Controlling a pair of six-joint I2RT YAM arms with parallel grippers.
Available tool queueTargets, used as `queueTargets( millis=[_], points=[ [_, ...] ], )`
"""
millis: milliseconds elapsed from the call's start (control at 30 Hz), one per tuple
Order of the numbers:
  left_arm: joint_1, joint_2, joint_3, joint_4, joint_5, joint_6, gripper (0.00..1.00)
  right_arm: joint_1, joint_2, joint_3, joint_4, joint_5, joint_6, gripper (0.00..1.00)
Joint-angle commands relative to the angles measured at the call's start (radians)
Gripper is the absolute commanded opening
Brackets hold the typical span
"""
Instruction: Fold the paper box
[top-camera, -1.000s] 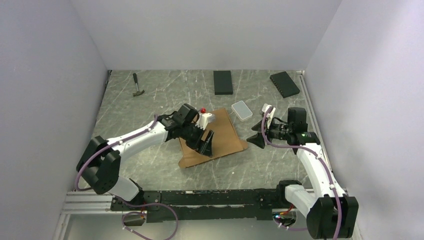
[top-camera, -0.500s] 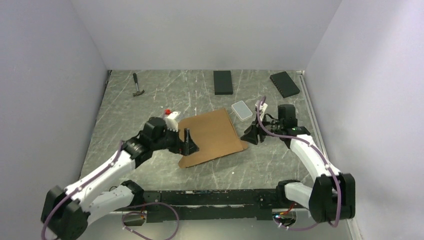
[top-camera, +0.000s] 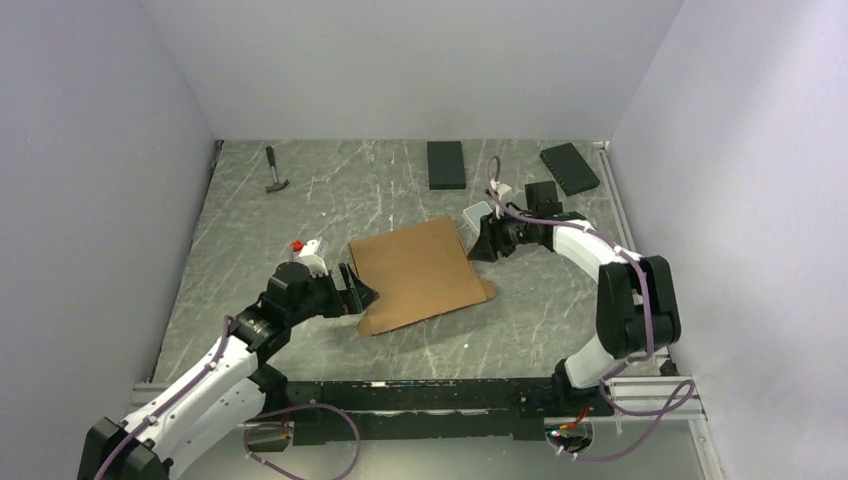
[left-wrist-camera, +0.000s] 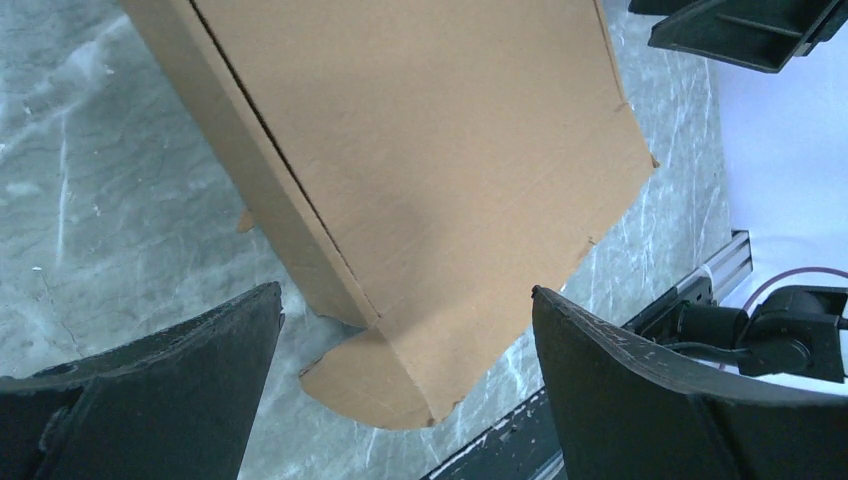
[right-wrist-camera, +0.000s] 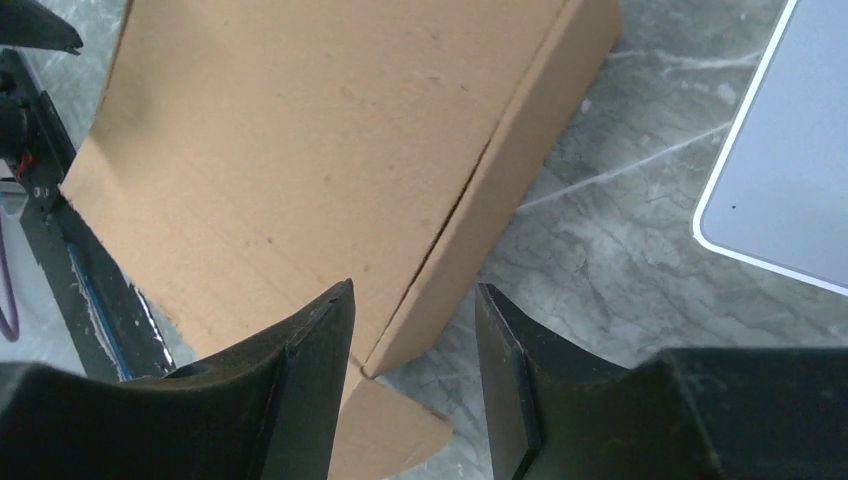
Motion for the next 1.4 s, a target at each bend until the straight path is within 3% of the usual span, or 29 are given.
queueTargets(
  millis=[0,200,400,800,1367],
  points=[
    [0.012,-0.026,-0.044,0.112,-0.027,-0.083,1.00,0.002,0.068,0.045,0.032,-0.009,0.055,0.51],
    [0.018,-0.031,-0.130,0.248,-0.004,-0.164,1.00,0.000,0.122,0.029,0.072,-0.070,0.118,0.50],
    [0.022,-0.031,-0.172,0.298,-0.005,-0.211,0.99,-0.005,0.167,0.028,0.087,-0.029,0.149,0.45],
    [0.023,0.048,-0.221,0.403,-0.037,-0.371,0.99,-0.089,0.212,0.000,0.106,0.011,0.188,0.13],
    [0.023,0.319,-0.281,0.740,-0.018,-0.513,1.00,-0.134,0.273,-0.003,0.116,-0.021,0.240,0.07]
  ],
)
